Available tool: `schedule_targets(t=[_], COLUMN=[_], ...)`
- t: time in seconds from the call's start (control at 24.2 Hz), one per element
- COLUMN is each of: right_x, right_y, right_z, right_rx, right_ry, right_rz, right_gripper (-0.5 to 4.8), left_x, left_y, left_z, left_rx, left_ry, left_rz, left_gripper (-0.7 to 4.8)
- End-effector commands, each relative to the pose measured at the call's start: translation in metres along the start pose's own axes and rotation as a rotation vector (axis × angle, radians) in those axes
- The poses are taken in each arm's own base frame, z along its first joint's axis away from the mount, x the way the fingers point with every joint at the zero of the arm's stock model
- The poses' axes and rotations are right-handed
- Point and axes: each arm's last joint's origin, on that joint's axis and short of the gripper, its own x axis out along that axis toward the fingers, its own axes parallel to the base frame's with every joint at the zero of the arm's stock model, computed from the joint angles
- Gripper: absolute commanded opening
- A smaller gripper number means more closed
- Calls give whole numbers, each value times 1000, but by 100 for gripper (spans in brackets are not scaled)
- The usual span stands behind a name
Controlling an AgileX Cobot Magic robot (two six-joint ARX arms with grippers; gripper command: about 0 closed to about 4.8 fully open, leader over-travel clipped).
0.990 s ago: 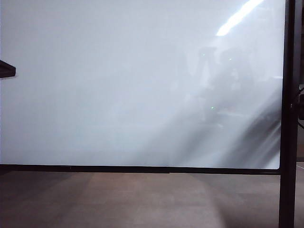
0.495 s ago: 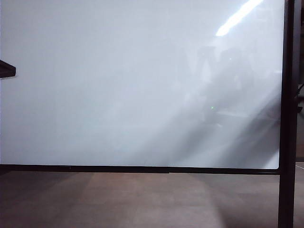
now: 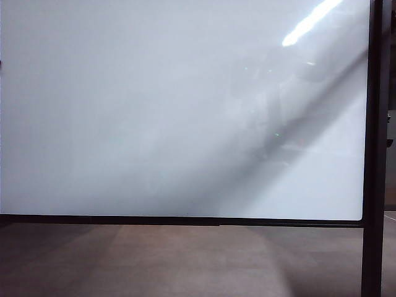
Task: Reach to the right to find the marker pen, pick it up, and write the number 8 on the whiteboard.
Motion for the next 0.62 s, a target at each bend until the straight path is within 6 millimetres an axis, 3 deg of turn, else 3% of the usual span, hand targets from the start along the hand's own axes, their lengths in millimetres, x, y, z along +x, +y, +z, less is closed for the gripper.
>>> schedule_targets(t=[0.04,0.21,0.33,0.41,0.62], right_x=[-21,-46,-56,-55,-42], right_y=[39,97,136,168,210], right_z=[22,45,46,37,30], right_rx=[60,116,180,226,262], right_ry=[62,10,13,17,47], right_rz=[98,186,272,329,383], right_gripper=[-5,-5,-5,-5,-5], left_x=[-10,-30,-47,-55,-58], left_y=[1,4,6,7,9], left_z=[18,53,77,87,90], left_rx=[-1,-7,-11,-13,-12], left_ry=[-27,-147,-238,-275,-283], left_rz=[1,9,18,22,77], left_gripper=[-5,-5,-5,-5,-5])
